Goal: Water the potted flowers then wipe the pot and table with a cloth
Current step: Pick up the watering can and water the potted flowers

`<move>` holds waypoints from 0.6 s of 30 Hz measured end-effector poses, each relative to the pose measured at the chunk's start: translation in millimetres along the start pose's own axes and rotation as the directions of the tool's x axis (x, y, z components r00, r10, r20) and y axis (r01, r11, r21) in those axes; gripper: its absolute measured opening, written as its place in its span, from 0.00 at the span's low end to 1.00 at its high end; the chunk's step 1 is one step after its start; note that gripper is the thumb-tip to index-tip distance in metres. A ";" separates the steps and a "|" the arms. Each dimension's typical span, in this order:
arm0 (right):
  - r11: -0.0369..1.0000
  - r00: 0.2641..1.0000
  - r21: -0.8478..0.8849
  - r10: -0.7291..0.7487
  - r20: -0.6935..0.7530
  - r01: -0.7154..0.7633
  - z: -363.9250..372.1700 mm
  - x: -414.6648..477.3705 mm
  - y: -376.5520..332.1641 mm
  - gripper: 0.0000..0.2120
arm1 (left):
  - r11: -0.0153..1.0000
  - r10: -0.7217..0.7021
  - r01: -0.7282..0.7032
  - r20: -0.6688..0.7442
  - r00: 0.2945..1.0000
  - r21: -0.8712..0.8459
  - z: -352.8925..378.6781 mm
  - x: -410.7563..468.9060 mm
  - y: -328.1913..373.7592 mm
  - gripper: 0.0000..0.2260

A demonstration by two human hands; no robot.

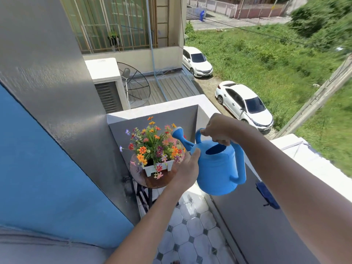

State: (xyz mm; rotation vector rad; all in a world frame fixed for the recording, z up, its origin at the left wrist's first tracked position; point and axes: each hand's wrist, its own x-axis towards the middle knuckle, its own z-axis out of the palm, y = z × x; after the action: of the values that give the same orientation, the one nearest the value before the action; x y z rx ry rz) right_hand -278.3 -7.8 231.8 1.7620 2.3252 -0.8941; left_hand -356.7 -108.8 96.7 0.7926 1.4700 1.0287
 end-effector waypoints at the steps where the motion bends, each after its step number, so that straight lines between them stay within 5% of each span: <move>1: 1.000 1.000 0.002 0.002 0.003 -0.002 0.0 -1.5 2.9 0.18 | 1.000 0.006 -0.006 0.028 1.000 0.010 1.9 -4.7 1.3 0.29; 5: 1.000 1.000 -0.015 0.008 0.018 -0.008 -0.5 -8.8 8.2 0.19 | 0.999 0.011 -0.009 0.060 0.998 -0.035 7.8 -13.0 -2.1 0.32; 18: 1.000 0.994 0.013 0.000 0.113 -0.001 18.2 -16.5 -2.4 0.15 | 0.997 -0.014 0.015 0.009 1.000 -0.071 0.0 -40.6 -14.8 0.18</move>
State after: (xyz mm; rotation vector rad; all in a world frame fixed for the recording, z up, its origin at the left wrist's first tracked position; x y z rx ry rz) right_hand -279.9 -31.3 224.5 1.6701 2.2532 -0.9839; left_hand -349.3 -151.4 99.3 0.7338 1.4227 1.0595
